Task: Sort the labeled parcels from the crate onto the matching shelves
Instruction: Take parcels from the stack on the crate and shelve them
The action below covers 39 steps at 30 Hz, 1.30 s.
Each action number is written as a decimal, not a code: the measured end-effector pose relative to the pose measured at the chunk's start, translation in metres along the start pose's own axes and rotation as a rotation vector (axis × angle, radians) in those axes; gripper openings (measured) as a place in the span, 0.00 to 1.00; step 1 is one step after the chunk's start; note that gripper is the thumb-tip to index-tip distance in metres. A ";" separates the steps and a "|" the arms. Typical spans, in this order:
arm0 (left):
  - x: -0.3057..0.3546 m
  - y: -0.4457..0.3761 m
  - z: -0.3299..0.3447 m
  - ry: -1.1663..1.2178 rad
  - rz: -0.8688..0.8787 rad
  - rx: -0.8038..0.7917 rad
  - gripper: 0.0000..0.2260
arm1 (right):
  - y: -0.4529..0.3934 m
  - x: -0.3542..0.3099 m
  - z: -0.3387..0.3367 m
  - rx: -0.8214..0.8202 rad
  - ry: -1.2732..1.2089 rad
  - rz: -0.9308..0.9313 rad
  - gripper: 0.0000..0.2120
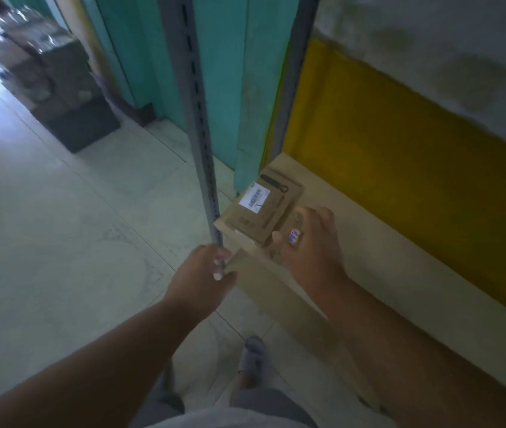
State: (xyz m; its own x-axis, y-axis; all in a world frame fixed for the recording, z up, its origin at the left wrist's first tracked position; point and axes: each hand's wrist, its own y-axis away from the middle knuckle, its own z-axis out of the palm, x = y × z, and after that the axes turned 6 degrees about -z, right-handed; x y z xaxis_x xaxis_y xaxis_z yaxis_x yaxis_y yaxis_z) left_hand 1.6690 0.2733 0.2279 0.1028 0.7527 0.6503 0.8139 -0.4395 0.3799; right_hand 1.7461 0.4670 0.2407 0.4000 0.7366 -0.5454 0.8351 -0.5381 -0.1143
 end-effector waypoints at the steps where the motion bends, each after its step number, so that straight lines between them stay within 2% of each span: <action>1: -0.009 0.003 -0.014 0.008 -0.011 0.022 0.13 | 0.005 -0.022 0.001 0.010 -0.020 -0.059 0.26; 5: -0.056 0.009 -0.075 0.057 -0.036 0.131 0.14 | 0.007 -0.116 0.019 -0.051 -0.168 -0.230 0.24; 9: -0.121 0.015 -0.150 0.049 -0.077 0.235 0.14 | -0.008 -0.218 0.052 -0.099 -0.212 -0.398 0.23; 16: -0.217 0.002 -0.289 -0.003 -0.122 0.394 0.14 | -0.051 -0.372 0.119 -0.078 -0.271 -0.582 0.22; 20: -0.239 -0.027 -0.340 -0.005 -0.156 0.418 0.15 | -0.087 -0.420 0.135 -0.057 -0.261 -0.624 0.23; 25: -0.268 -0.117 -0.390 -0.044 -0.184 0.447 0.17 | -0.170 -0.457 0.176 -0.049 -0.245 -0.653 0.26; 31: -0.312 -0.201 -0.481 -0.115 -0.355 0.512 0.21 | -0.293 -0.531 0.242 -0.219 -0.190 -0.691 0.27; 39: -0.356 -0.282 -0.587 0.051 -0.519 0.635 0.31 | -0.421 -0.657 0.330 -0.364 -0.200 -0.832 0.27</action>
State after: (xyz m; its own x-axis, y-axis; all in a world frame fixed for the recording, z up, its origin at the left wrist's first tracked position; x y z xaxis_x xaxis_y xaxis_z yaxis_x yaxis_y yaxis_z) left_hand 1.0671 -0.1585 0.2752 -0.3899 0.7535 0.5293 0.9206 0.3314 0.2063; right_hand 1.0068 0.0742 0.3734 -0.4252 0.7248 -0.5421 0.9045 0.3185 -0.2837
